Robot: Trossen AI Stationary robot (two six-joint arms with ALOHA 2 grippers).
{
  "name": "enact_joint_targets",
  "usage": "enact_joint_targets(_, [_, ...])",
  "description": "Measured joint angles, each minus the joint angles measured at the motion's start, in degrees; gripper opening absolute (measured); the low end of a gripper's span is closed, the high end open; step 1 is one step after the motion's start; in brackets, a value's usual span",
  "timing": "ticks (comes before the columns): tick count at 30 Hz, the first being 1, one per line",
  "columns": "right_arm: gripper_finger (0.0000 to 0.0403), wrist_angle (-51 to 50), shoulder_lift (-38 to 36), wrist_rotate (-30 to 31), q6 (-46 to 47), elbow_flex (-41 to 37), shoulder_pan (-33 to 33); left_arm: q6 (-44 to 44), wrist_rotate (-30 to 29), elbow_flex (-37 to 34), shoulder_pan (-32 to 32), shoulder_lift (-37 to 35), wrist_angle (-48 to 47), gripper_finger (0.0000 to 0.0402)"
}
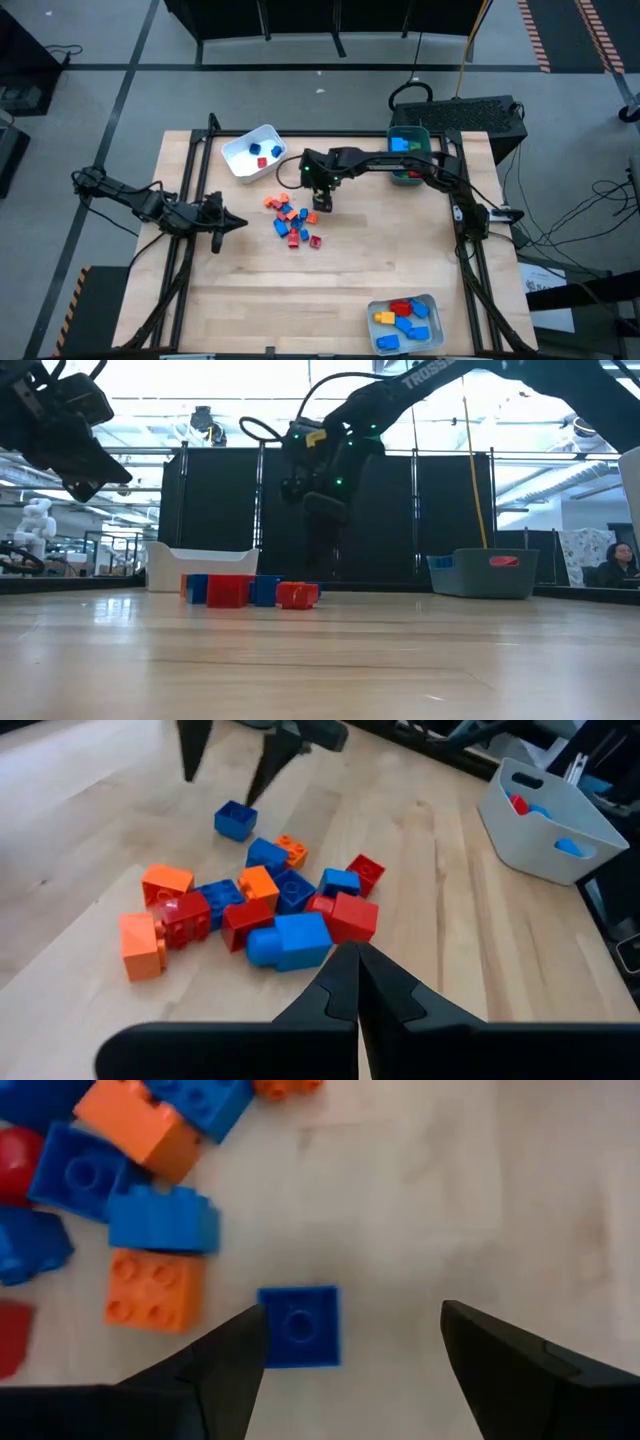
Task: Sort blocks by size
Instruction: Put the small 4 stud blue game piece into the white bin
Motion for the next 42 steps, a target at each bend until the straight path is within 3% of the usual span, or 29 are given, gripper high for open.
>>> enact_joint_targets(11, [0.0278,-0.4,3.0,-1.0,-0.1,0.0,-0.2,0.1,-0.3,0.0,0.0,-0.3,-1.4,0.0002])
enact_joint_targets(16, [0.0257,-0.1,4.3,-1.2,-0.6,0.0,-0.1,0.0,-0.6,0.0,0.0,-0.3,-2.5,0.0002])
enact_joint_targets(21, [0.0203,0.4,4.6,-0.3,-1.4,0.0,0.0,0.1,-0.8,0.0,0.0,-0.3,-2.5,0.0002])
enact_joint_targets(25, [0.0110,1.1,4.4,-0.3,-0.8,0.0,0.2,0.1,-0.9,0.0,0.0,-0.3,-2.5,0.0002])
enact_joint_targets(36, [0.0106,7.7,4.3,0.9,2.8,8.2,0.6,0.0,-0.9,0.0,0.0,-0.3,-3.1,0.0002])
enact_joint_targets(42, [0.0106,22.7,4.3,6.9,5.2,12.6,0.0,-0.3,-1.0,0.0,0.0,-0.3,-3.3,0.0002])
